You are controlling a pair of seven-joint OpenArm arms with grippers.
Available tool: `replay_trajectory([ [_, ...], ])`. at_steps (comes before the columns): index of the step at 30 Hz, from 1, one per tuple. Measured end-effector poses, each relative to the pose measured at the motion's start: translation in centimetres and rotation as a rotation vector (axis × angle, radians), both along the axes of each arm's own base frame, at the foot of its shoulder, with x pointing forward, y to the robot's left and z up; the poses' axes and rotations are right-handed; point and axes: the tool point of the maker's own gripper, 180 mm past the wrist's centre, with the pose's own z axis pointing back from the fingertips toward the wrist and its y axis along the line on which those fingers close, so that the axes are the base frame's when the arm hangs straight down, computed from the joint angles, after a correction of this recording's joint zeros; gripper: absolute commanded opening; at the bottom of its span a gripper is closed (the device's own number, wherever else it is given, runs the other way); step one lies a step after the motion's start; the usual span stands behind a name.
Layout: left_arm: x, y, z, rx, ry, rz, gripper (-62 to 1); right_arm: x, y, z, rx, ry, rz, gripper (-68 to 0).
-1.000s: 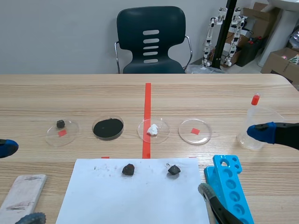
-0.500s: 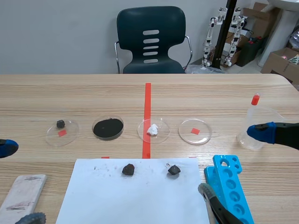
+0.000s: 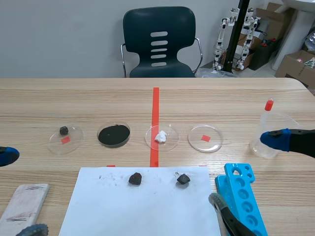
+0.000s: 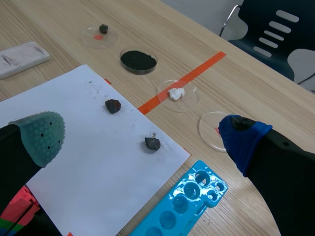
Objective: Return to the home posture
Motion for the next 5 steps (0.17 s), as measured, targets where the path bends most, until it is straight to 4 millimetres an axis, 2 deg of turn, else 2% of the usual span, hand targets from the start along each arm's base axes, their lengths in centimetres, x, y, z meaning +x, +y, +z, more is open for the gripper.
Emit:
replay_trajectory([
  [5, 0.00, 0.00, 0.00, 0.000, 0.000, 0.000, 1.4, 0.00, 0.00, 0.00, 0.000, 0.000, 0.000, 0.4],
])
